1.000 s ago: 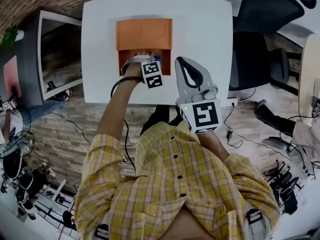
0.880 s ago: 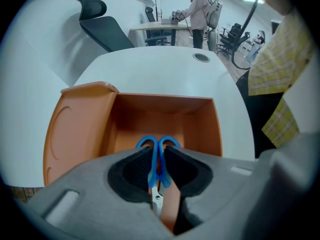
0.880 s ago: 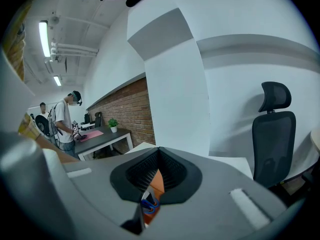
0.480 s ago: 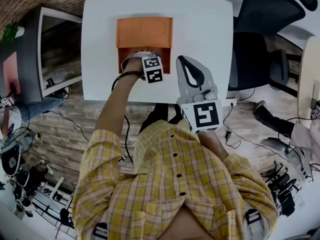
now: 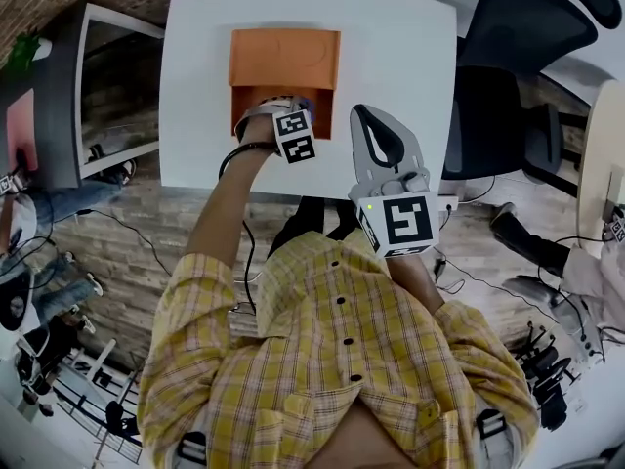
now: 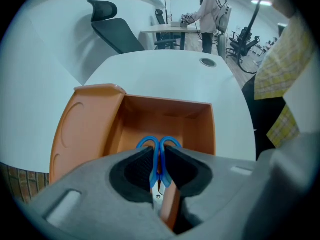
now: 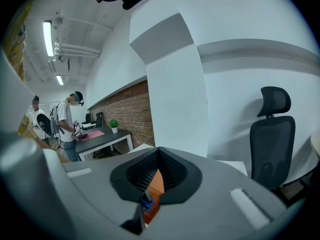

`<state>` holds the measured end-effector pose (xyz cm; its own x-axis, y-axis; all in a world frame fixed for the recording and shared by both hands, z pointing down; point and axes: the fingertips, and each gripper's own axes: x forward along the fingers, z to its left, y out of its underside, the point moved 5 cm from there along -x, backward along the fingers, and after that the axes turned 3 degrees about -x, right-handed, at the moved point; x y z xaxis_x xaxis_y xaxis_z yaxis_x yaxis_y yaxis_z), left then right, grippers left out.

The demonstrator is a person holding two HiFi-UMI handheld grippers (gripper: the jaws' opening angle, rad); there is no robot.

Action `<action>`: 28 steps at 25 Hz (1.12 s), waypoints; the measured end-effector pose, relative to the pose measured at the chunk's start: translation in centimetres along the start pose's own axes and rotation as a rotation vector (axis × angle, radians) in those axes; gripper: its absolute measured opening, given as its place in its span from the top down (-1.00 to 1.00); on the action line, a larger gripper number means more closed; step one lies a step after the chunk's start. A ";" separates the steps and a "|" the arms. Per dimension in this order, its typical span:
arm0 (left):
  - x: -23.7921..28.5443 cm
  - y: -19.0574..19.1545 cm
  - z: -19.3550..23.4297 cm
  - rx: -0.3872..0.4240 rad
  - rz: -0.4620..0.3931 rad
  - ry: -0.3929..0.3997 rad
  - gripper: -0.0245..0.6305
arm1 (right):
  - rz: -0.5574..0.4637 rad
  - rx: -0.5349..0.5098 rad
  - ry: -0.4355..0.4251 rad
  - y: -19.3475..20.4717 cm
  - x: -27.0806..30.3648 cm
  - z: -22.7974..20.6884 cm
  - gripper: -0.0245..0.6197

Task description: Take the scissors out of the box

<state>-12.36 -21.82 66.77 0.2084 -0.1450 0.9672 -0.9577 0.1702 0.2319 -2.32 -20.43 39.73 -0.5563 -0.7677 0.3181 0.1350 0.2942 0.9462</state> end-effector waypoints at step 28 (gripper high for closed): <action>-10.1 -0.6 -0.8 -0.408 -0.242 -0.329 0.69 | -0.073 -0.044 -0.070 -2.1 -3.6 1.6 0.91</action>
<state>-13.76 -19.65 56.95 0.2769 -0.5110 0.8137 -0.7229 0.4471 0.5268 -1.90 -17.35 36.46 -0.6216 -0.7442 0.2446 0.1269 0.2124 0.9689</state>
